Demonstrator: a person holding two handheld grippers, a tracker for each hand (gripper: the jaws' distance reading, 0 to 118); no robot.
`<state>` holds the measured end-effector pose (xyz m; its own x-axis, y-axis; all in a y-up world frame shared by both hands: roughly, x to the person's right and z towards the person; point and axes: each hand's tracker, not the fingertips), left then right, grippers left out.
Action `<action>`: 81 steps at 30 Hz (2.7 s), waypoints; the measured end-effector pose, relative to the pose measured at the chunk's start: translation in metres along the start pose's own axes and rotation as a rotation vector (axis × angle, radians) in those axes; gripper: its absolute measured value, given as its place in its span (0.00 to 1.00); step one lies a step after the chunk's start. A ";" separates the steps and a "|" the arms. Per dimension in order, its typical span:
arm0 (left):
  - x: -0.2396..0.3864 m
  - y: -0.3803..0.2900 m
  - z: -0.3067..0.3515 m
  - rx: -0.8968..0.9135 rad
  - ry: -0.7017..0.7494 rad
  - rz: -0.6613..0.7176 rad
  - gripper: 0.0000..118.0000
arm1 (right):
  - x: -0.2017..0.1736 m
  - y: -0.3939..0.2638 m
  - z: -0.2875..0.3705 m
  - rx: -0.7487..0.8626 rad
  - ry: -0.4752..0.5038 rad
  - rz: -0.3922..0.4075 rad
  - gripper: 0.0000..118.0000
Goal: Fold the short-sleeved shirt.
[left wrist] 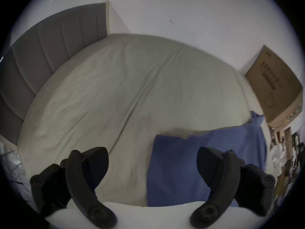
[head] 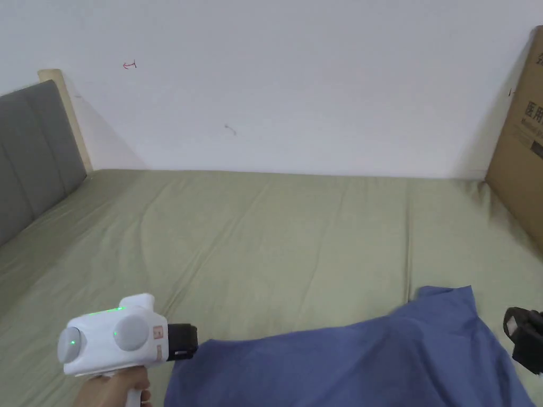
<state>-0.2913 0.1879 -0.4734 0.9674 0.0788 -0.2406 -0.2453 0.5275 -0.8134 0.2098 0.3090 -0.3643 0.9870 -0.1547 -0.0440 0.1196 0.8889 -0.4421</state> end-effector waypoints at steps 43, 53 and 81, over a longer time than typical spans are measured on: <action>0.020 -0.015 0.008 0.062 -0.035 0.009 0.01 | 0.070 -0.050 -0.220 -0.401 -0.231 0.011 0.00; 0.007 0.019 0.148 0.290 -0.096 0.022 0.01 | 0.054 0.071 -0.072 -0.095 -0.198 0.012 0.00; 0.014 0.164 0.444 0.838 -0.145 -0.010 0.01 | -0.010 0.310 0.141 0.455 -0.133 0.036 0.00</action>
<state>-0.2899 0.6515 -0.3754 0.9818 0.1484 -0.1184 -0.1645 0.9763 -0.1406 0.2524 0.6465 -0.3743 0.9930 -0.0901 0.0760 0.0906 0.9959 -0.0037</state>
